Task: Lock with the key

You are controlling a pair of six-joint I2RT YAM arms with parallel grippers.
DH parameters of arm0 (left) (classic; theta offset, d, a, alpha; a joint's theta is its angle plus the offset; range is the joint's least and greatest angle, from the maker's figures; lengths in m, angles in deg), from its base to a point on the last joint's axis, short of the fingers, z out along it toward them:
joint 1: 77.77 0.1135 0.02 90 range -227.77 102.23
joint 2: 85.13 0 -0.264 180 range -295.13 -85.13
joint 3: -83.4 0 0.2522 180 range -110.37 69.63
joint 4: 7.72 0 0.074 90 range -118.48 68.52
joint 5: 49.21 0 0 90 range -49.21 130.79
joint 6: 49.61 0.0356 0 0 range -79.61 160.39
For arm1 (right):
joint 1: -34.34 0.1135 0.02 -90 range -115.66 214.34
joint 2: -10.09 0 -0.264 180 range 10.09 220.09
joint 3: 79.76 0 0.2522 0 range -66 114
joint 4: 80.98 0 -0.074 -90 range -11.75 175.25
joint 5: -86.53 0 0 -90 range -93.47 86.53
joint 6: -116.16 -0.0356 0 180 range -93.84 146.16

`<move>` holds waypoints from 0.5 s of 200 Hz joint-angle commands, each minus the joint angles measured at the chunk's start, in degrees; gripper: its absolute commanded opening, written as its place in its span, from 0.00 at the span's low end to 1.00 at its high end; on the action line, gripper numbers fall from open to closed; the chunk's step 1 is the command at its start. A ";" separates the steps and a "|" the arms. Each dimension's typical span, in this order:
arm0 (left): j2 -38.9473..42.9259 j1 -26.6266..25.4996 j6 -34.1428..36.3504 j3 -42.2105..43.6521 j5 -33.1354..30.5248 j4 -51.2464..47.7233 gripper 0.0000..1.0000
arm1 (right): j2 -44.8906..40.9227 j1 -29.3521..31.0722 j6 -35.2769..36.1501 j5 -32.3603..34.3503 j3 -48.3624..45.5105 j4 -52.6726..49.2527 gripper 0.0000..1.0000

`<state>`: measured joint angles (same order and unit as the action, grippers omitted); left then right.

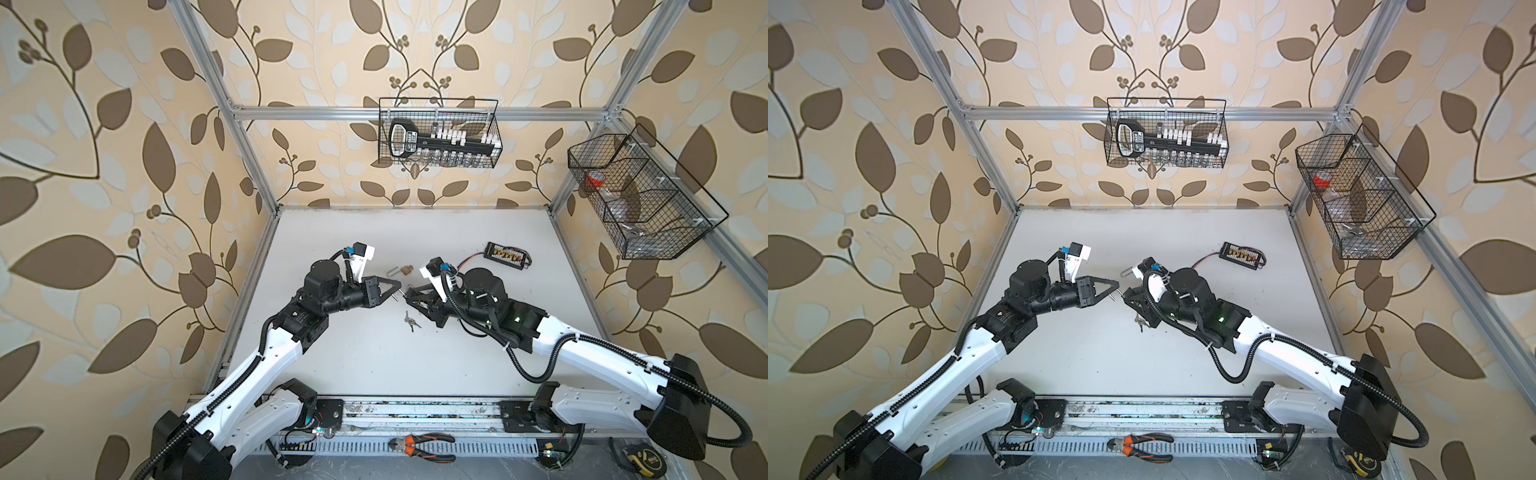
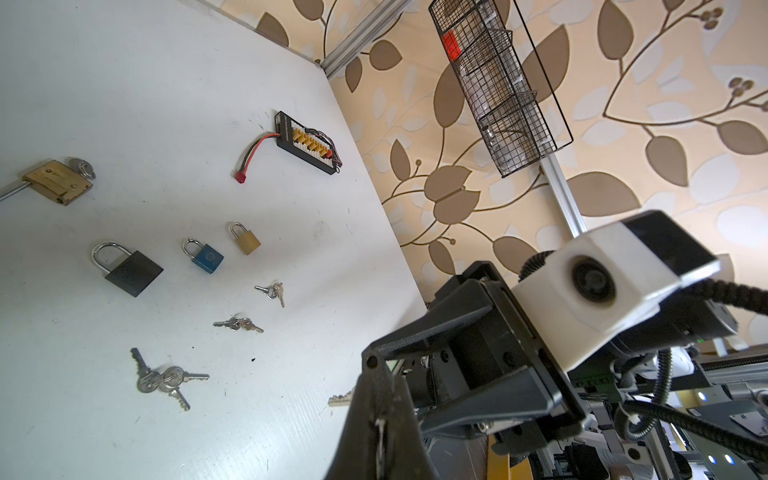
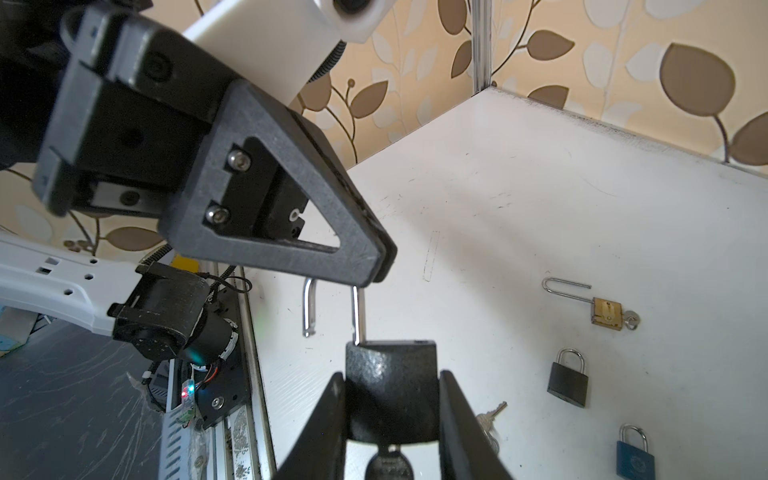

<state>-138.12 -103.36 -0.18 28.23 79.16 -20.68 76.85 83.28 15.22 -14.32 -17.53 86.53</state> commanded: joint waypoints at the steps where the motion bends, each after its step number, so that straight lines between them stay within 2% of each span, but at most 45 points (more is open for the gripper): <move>1: 1.33 -0.52 0.59 -3.05 -1.82 0.05 0.00 | -4.33 -0.32 -0.40 1.90 -1.33 4.24 0.52; 16: 1.66 -0.52 0.19 -3.82 -2.21 -0.16 0.00 | -7.22 -0.30 0.34 3.28 -3.34 7.07 0.83; 30: 1.89 -0.52 -0.49 -4.58 -2.40 -0.01 0.00 | -10.22 -0.30 0.48 7.65 -5.49 10.08 0.99; 46: 2.33 -0.52 -1.46 -5.29 -2.59 0.64 0.00 | -12.98 -0.30 2.81 10.21 -8.48 14.48 1.00; 60: 2.54 -0.52 -2.25 -5.91 -2.60 1.28 0.00 | -14.48 -0.30 6.96 7.70 -9.74 15.10 0.99; 77: 2.95 -0.52 -3.42 -6.52 -2.43 2.16 0.00 | -14.80 -0.34 8.75 4.60 -9.21 13.77 0.99; 100: 3.19 -0.52 -4.87 -7.24 -1.56 3.60 0.00 | -14.46 -0.30 9.97 0.02 -9.64 15.96 0.89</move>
<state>-136.48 -103.68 -2.87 24.16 76.65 -22.08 62.29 83.02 21.97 -9.56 -26.25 98.84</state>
